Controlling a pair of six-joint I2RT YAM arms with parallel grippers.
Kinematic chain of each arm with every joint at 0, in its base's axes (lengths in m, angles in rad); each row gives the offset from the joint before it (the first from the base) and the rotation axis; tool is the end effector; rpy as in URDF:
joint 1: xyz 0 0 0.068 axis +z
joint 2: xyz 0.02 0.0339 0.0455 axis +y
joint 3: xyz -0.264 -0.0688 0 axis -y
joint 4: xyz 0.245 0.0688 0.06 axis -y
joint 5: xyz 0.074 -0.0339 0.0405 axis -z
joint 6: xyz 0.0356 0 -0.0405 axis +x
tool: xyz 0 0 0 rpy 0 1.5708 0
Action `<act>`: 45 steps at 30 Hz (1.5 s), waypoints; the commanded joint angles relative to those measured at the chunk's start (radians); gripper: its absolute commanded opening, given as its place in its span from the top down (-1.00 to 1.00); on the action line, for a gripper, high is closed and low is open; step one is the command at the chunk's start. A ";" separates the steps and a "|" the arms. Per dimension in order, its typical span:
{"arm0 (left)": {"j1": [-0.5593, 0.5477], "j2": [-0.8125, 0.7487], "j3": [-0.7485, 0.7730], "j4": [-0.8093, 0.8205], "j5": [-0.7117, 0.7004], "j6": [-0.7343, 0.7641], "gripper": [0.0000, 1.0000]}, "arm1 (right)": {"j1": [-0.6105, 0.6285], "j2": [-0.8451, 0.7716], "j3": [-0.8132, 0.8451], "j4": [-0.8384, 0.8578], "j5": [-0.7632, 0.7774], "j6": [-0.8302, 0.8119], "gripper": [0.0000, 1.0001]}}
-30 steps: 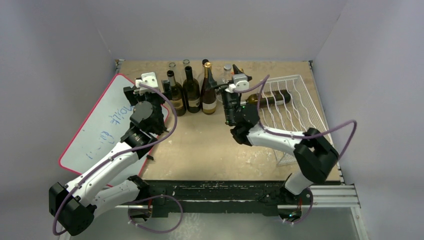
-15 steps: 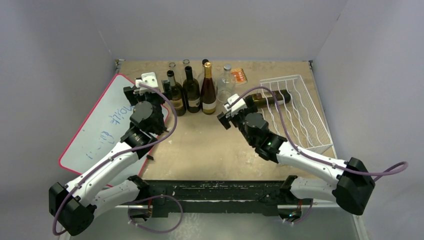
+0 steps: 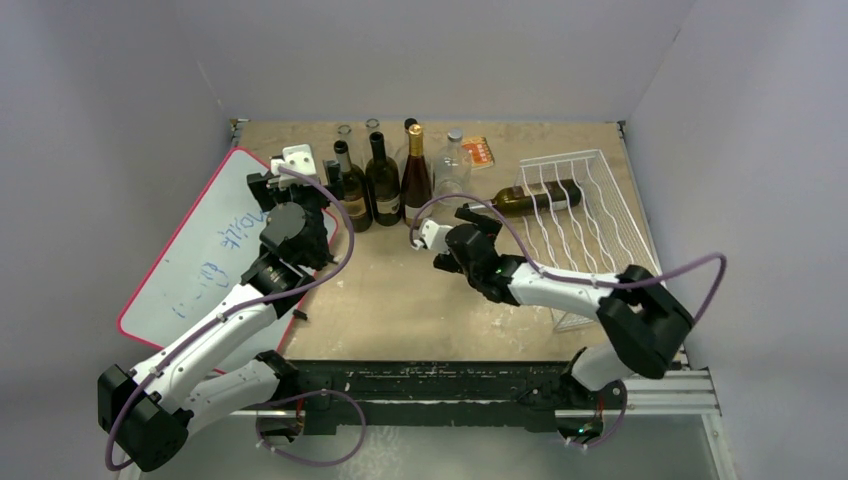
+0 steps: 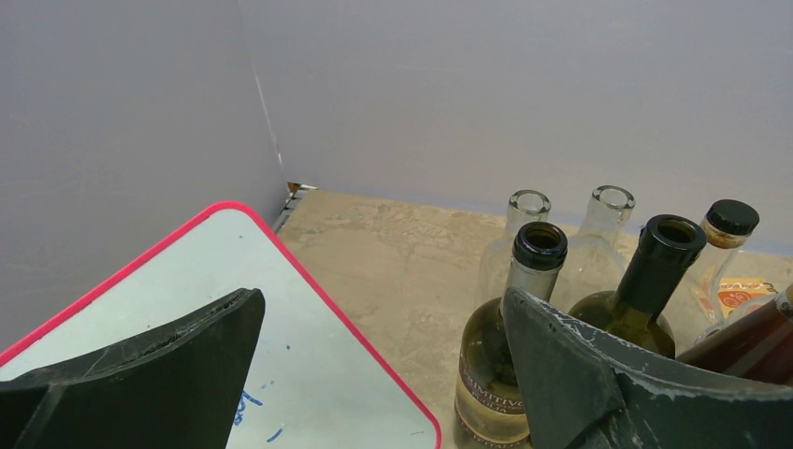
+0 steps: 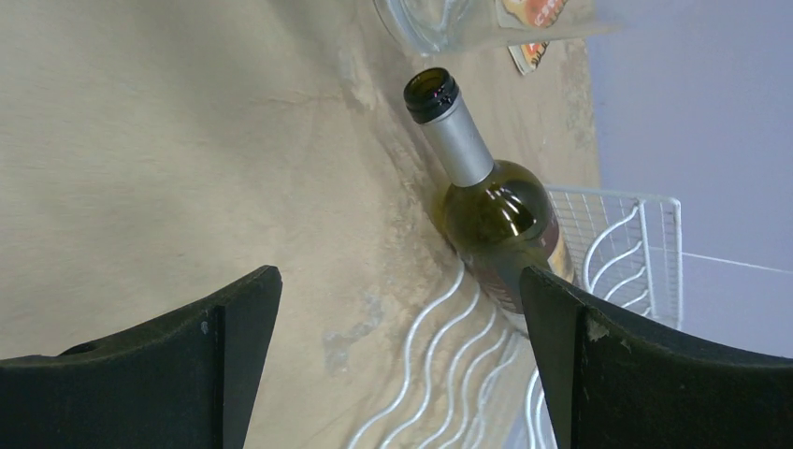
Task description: Take the wine bottle off the wine rack
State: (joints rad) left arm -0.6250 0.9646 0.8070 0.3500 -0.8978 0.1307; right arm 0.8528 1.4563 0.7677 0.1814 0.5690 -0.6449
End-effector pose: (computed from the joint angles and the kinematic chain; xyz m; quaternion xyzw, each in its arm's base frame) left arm 0.1910 -0.1034 0.3697 -0.0999 0.6561 0.0975 0.7417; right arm 0.2171 0.2194 0.2159 -0.4589 0.7028 -0.1901 0.5092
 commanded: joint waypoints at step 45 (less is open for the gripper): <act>-0.003 0.002 0.035 0.027 0.017 -0.024 -1.00 | -0.320 0.523 0.046 0.898 -0.139 -0.750 0.09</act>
State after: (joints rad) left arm -0.6250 0.9680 0.8070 0.3500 -0.8928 0.1154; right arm 0.5362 2.0037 0.8108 0.9710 0.4198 -1.3750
